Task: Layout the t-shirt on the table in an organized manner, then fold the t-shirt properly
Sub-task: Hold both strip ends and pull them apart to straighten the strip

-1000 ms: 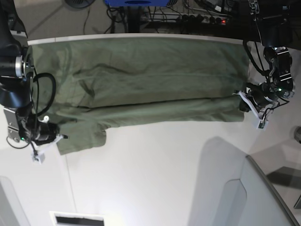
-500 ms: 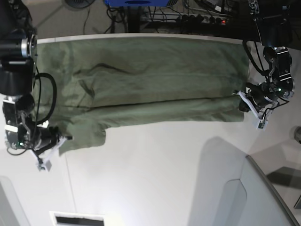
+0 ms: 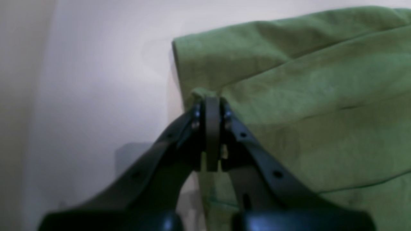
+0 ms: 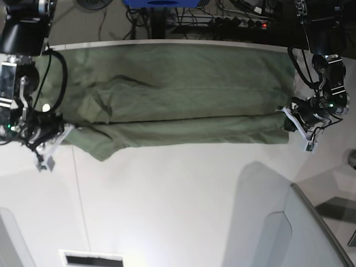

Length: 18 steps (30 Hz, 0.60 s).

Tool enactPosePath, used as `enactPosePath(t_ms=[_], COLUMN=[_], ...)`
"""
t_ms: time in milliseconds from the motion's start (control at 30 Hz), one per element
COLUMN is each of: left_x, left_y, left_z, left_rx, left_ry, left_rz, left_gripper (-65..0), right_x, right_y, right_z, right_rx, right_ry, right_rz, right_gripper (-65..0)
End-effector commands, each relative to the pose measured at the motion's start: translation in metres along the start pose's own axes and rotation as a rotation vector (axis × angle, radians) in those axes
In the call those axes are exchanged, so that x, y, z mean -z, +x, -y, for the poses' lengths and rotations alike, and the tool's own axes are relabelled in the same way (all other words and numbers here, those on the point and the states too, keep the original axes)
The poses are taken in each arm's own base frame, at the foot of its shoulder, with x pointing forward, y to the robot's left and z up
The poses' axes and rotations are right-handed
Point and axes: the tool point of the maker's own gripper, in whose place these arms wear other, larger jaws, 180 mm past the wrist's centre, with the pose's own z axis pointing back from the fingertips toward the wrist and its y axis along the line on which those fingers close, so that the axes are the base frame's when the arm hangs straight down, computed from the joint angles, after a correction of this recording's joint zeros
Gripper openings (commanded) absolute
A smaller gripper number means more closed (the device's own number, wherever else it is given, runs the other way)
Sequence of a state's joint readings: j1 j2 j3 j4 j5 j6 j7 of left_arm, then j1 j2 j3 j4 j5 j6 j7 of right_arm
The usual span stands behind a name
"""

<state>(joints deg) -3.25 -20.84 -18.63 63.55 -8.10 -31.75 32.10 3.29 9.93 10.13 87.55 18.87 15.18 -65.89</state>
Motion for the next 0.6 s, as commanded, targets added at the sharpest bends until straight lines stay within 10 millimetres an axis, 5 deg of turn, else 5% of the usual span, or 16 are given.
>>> enactPosePath(t_ms=[0,567], left_x=[-0.008,-0.006], left_y=[0.023,0.006], left_z=[-0.010,0.010], left_rx=[0.022,0.127], left_ry=[0.018,-0.028], left_rz=[0.062,0.000], left_gripper=[-65.0,-65.0], right_x=[-0.009,-0.020], right_y=[0.011,-0.035], right_z=[0.006,0.030], right_rx=[-0.011,0.048], right_ry=[-0.020,-0.073], right_rz=[0.042,0.002], right_gripper=[-65.0,-65.0])
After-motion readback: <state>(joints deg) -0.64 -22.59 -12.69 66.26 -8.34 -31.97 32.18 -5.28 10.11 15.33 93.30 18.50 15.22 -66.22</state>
